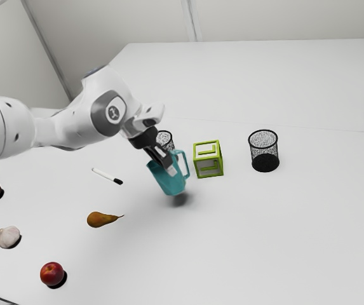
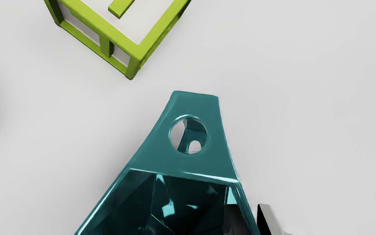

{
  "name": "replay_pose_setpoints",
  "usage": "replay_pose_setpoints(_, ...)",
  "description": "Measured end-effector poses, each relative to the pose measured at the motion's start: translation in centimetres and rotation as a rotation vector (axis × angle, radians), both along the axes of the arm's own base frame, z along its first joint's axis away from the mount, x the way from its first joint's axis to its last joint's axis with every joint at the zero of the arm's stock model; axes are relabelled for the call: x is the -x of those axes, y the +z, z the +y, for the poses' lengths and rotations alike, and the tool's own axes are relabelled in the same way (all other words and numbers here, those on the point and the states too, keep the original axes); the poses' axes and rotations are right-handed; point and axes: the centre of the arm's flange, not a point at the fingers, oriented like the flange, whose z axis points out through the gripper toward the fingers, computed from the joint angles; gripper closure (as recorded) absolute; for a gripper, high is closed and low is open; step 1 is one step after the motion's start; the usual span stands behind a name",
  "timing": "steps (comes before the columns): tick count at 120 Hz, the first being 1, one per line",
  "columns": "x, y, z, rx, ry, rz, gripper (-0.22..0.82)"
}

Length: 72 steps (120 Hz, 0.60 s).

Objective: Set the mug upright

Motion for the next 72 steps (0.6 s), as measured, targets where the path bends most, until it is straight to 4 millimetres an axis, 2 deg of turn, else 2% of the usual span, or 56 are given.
replay_pose_setpoints(16,3.0,-0.8,-0.6,-0.14,0.028,0.036,0.74)
replay_pose_setpoints(27,5.6,-1.4,-1.1,-0.184,0.078,0.053,0.74)
replay_pose_setpoints(41,7.8,-1.9,-1.8,-0.204,0.15,0.061,0.74)
replay_pose_setpoints(55,8.9,-2.6,-2.1,-0.208,0.228,0.071,0.75)
replay_pose_setpoints(72,9.1,-3.9,-2.0,-0.205,0.321,0.086,0.76)
